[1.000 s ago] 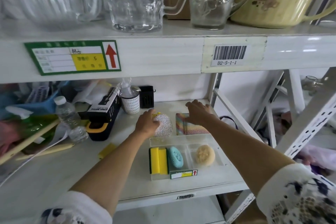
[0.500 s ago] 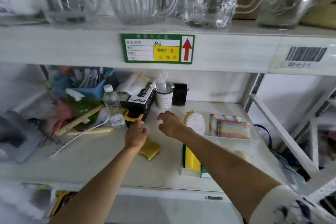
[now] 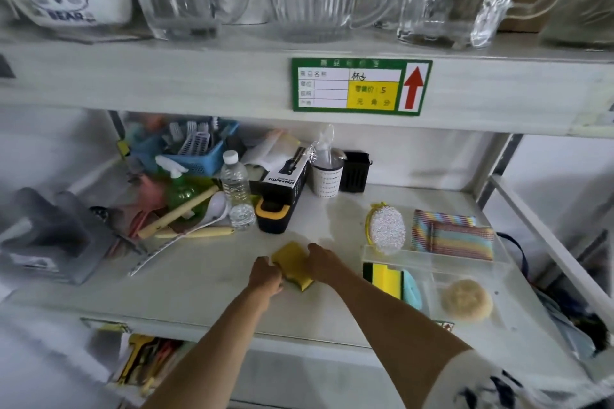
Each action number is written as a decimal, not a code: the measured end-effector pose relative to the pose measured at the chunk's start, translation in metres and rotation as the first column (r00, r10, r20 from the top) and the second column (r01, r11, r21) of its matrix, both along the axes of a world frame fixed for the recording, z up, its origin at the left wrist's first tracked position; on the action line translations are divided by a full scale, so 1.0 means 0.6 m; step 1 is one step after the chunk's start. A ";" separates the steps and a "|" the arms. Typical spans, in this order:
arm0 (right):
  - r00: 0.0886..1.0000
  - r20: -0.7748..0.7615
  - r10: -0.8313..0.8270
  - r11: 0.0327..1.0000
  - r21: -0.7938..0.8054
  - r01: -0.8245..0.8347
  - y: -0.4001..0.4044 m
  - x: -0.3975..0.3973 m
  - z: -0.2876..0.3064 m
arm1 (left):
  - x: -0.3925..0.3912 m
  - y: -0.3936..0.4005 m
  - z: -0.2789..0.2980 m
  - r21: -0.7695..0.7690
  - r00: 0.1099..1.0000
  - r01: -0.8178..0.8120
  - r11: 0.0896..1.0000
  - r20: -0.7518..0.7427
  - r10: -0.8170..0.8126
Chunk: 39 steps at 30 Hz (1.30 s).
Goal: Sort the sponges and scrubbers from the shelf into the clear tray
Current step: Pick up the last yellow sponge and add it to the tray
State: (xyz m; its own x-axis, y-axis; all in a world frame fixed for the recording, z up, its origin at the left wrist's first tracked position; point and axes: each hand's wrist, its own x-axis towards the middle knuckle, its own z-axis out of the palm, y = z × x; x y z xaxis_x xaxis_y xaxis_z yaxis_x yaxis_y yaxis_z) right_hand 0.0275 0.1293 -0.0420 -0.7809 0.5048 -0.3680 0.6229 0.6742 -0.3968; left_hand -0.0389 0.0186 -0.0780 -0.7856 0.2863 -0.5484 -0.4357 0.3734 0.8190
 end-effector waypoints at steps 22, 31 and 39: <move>0.804 -0.467 -0.368 0.928 -0.135 0.346 0.000 0.052 0.155 | 0.028 0.116 0.127 0.141 0.850 0.046 0.989 -0.526 0.035; 0.549 -0.698 -0.459 0.854 -0.177 0.489 0.107 0.176 0.170 | 0.154 0.230 0.206 0.085 0.775 0.224 0.971 -0.620 -0.124; 0.430 -0.706 -0.563 0.746 -0.211 0.631 0.191 0.329 0.150 | 0.305 0.318 0.204 -0.002 0.709 0.399 0.917 -0.634 -0.310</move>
